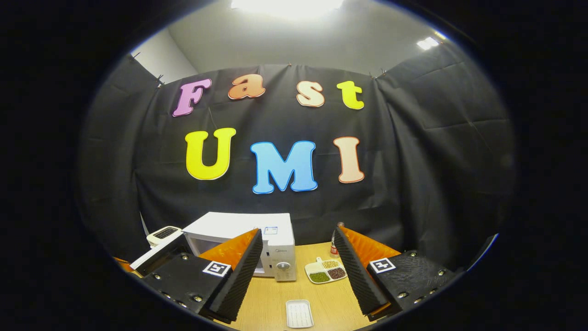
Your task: Open the microwave oven with the left hand, put the food in, and close the microwave oven.
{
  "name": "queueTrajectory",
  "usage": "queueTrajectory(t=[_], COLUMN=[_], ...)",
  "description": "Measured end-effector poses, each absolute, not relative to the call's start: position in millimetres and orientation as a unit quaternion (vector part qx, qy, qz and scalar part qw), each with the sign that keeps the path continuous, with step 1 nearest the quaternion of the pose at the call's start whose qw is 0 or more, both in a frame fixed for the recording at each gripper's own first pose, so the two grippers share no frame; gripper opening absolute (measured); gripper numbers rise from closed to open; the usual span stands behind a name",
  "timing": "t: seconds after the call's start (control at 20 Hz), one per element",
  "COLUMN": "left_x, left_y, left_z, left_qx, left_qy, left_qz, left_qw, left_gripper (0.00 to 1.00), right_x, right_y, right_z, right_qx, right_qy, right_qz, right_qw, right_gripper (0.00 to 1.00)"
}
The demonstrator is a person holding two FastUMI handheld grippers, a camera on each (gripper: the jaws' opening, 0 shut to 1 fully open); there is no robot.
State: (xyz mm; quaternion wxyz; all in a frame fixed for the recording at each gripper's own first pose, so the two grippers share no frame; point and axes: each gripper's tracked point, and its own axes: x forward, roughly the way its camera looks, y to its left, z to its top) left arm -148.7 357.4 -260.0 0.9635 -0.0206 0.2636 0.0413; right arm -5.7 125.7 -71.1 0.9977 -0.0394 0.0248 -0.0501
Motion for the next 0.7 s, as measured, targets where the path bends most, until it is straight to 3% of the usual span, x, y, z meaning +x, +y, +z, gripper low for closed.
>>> queueTrajectory(t=[0.7], left_x=[-78], left_y=[225], left_z=[-251], left_qx=[-0.028], left_qy=[0.261], left_qz=[-0.02], left_qw=[0.965], left_gripper=[0.07], right_x=[26], right_y=[86], right_z=[-46], right_qx=[-0.059], right_qy=[-0.009], right_qz=[-0.023], right_qw=[0.998], right_gripper=[0.94])
